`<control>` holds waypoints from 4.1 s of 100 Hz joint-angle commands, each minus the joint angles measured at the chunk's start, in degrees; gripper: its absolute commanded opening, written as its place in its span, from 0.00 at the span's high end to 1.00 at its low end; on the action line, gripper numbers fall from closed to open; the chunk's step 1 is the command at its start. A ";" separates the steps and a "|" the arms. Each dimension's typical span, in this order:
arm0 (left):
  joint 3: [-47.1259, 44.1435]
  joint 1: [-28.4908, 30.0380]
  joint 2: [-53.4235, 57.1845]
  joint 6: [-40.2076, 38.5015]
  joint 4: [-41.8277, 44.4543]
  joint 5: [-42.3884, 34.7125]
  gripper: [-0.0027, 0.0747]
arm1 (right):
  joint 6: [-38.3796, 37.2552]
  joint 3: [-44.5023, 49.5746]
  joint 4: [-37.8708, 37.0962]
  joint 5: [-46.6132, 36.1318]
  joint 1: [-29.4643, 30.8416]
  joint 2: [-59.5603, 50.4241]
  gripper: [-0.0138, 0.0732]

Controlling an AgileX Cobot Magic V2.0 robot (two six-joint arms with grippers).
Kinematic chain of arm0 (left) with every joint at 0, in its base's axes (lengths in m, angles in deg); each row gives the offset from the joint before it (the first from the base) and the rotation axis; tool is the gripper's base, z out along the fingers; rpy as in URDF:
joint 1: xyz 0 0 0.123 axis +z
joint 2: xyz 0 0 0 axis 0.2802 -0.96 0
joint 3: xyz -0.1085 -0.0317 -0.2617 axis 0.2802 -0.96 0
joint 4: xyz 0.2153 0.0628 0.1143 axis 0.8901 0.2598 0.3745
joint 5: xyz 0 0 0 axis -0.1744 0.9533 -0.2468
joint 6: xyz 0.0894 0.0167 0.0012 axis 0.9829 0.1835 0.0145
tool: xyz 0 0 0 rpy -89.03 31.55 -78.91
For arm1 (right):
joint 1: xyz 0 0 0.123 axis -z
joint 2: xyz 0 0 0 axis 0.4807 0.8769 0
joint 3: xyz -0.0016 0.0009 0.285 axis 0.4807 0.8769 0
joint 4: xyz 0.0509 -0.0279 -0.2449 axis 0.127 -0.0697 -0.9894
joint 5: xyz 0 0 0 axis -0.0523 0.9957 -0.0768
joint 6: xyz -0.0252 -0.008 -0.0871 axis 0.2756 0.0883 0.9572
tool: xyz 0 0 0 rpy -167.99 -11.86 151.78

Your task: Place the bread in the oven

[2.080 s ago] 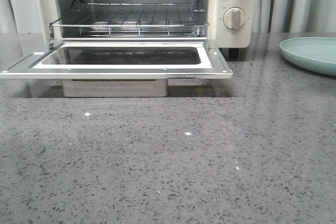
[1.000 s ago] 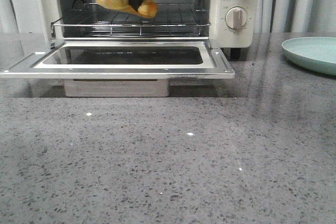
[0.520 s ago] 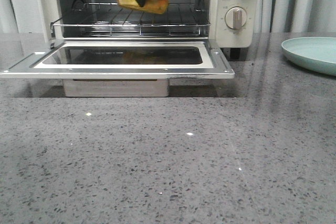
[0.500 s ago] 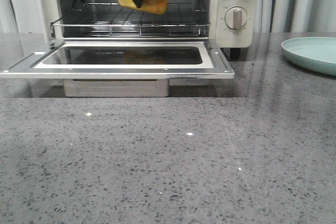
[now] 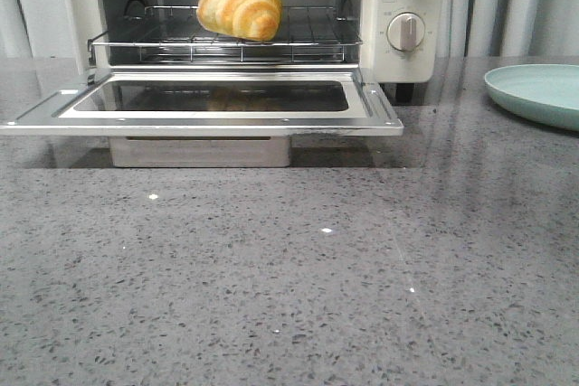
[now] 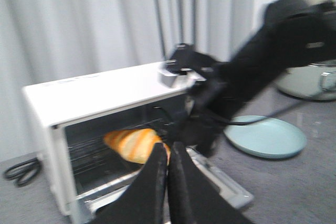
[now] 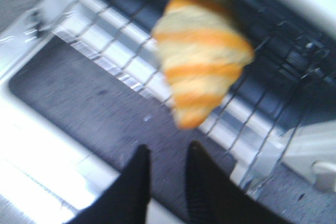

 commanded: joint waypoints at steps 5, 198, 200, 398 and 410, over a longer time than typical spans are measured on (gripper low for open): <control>-1.75 0.23 3.89 -11.28 11.14 -4.19 0.99 | -2.88 8.88 -2.90 -5.89 -5.61 -12.00 0.90; -35.07 13.99 17.69 3.53 2.71 -24.80 0.99 | -27.38 63.32 -39.74 -15.59 -12.43 -89.15 0.90; -36.79 15.55 18.02 3.53 1.20 -26.36 0.99 | -27.38 63.32 -39.74 -15.59 -12.43 -89.15 0.90; -49.21 25.17 24.77 0.79 -4.41 -13.62 0.99 | -26.45 83.70 -18.82 -29.16 9.49 -88.85 0.90; -49.21 25.17 24.77 0.79 -4.41 -13.62 0.99 | -17.88 88.69 -9.01 -38.69 19.64 -88.85 0.90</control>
